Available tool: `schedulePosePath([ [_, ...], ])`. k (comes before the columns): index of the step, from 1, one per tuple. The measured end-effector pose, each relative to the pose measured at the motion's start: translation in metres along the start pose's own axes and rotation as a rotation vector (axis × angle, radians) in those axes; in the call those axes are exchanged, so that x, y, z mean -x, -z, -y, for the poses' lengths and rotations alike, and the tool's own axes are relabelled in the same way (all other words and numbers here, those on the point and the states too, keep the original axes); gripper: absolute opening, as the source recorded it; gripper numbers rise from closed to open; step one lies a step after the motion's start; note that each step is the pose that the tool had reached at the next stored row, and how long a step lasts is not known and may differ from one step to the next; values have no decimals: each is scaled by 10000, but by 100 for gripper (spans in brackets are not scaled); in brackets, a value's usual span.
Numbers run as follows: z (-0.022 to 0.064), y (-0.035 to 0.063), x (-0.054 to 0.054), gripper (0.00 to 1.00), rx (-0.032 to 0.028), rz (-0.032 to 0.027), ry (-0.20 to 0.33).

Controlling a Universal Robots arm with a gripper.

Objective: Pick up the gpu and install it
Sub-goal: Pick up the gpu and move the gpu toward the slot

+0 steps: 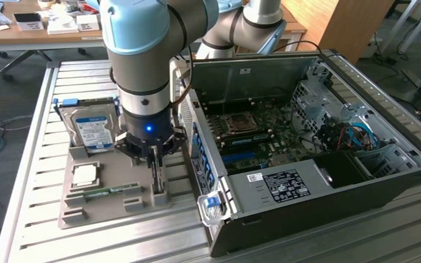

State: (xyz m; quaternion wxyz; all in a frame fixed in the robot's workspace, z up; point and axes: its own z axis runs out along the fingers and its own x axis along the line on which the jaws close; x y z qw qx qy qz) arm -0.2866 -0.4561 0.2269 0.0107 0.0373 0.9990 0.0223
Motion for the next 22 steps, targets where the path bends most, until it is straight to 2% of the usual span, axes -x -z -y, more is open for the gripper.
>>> schedulePosePath([
  [22, -1, 15, 0, 27, 25, -12, 285],
])
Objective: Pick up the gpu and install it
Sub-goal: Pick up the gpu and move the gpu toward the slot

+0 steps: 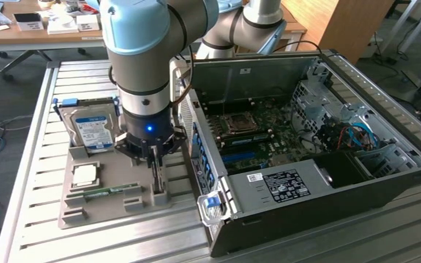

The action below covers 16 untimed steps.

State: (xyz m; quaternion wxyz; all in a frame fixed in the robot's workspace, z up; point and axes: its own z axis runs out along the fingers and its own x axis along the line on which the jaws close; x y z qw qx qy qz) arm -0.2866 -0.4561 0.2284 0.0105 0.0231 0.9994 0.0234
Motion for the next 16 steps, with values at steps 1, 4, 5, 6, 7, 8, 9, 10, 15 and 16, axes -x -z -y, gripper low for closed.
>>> schedulePosePath([
  [1, -1, 15, 0, 27, -1, -2, 0],
  [4, -4, 73, 1, 27, 2, -2, 0],
  [5, -5, 95, 2, 27, 3, -2, -1],
  [6, -6, 117, 2, 27, 3, -3, -1],
  [7, -7, 137, 3, 27, 5, -2, -1],
  [8, -7, 157, 3, 27, 5, -3, -1],
  [9, -8, 174, 4, 27, 5, -2, -1],
  [10, -9, 190, 4, 27, 5, -3, -1],
  [15, -10, 201, 4, 27, 7, -1, 0],
  [16, -10, 201, 4, 27, 6, -2, 0],
])
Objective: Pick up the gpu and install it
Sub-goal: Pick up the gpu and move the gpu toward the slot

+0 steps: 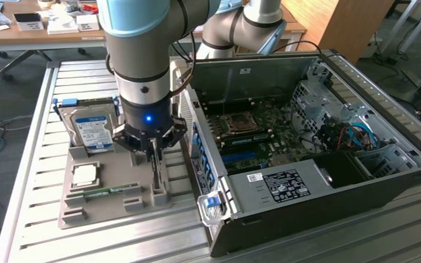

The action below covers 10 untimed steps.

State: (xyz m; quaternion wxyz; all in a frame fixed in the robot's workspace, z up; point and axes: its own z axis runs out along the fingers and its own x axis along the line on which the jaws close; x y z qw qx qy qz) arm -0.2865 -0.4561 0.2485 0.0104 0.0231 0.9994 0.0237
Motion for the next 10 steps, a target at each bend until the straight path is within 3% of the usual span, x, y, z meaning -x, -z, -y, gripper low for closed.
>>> schedulePosePath([
  [10, -4, 75, 2, 27, -1, -1, -1],
])
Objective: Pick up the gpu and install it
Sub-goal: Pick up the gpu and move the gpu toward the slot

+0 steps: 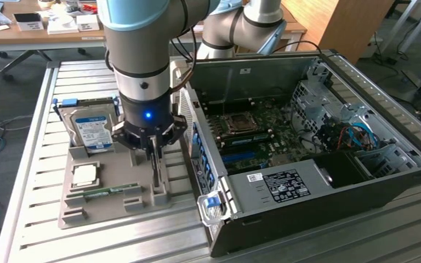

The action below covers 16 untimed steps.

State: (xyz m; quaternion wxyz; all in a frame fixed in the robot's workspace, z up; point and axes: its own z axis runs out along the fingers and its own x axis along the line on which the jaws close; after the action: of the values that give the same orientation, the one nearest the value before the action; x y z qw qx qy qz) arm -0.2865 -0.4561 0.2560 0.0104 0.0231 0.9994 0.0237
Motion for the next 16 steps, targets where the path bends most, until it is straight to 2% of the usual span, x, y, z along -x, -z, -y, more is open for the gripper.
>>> schedulePosePath([
  [8, -7, 144, 3, 27, 1, 0, 0],
  [16, -18, 375, 8, 27, 9, 0, 0],
])
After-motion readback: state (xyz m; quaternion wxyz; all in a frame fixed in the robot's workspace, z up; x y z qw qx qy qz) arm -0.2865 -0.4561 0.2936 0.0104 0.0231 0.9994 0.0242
